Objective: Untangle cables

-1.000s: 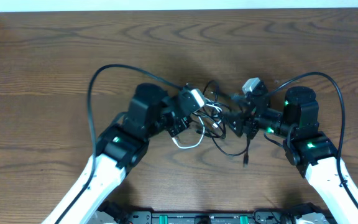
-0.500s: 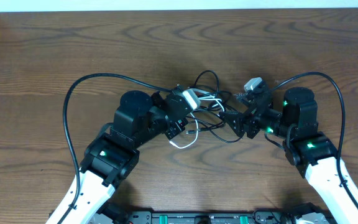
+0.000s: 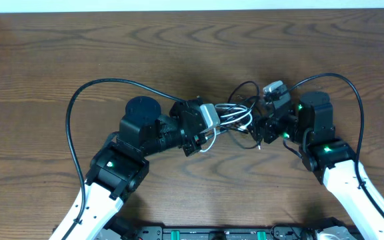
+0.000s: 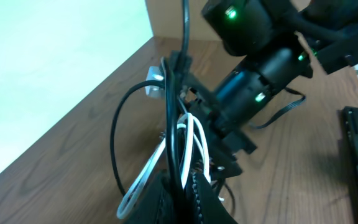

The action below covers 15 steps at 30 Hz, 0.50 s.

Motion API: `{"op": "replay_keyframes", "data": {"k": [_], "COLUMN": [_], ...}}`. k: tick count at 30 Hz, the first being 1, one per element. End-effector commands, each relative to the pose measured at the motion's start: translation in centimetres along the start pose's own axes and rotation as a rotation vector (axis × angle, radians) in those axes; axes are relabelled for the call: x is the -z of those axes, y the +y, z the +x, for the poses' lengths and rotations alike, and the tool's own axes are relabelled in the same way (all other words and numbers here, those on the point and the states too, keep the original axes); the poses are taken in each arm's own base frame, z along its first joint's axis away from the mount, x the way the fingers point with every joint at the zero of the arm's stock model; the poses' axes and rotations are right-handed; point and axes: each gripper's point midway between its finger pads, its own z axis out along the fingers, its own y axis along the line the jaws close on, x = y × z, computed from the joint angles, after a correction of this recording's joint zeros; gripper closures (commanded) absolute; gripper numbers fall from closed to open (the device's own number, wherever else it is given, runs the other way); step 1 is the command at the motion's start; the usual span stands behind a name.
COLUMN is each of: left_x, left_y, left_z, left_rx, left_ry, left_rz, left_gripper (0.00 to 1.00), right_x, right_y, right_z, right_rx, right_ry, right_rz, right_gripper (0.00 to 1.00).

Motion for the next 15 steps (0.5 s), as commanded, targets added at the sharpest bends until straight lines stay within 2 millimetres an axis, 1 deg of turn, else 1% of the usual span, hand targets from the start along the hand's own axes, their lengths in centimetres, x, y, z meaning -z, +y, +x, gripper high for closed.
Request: {"op": "replay_keyframes", "data": {"k": [1,5,9,15], "left_x": [0.9,1.7,2.8,4.7], "left_y": [-0.5,1.1,2.8,5.7], "left_z": [-2.1,-2.5,-2.9,-2.7], "left_rx": [-0.021,-0.036,-0.048,-0.046], "left_ry": [-0.062,-0.057,-0.052,-0.017], "left_rz": [0.012,-0.101,-0.228,-0.438], "left_gripper": [0.92,0.93,0.93,0.93], "right_x": [0.3,1.6,3.2,4.5], "right_y": [-3.7,-7.3,-10.0,-12.1], "right_z": [0.6,2.1,3.4,4.1], "right_rx": [-0.03,-0.123,-0.223,-0.344], "right_ry": [0.024,0.067,0.089,0.07], "right_rz": [0.209,0.424,0.575,0.643], "right_gripper": [0.2,0.19,0.18,0.19]}}
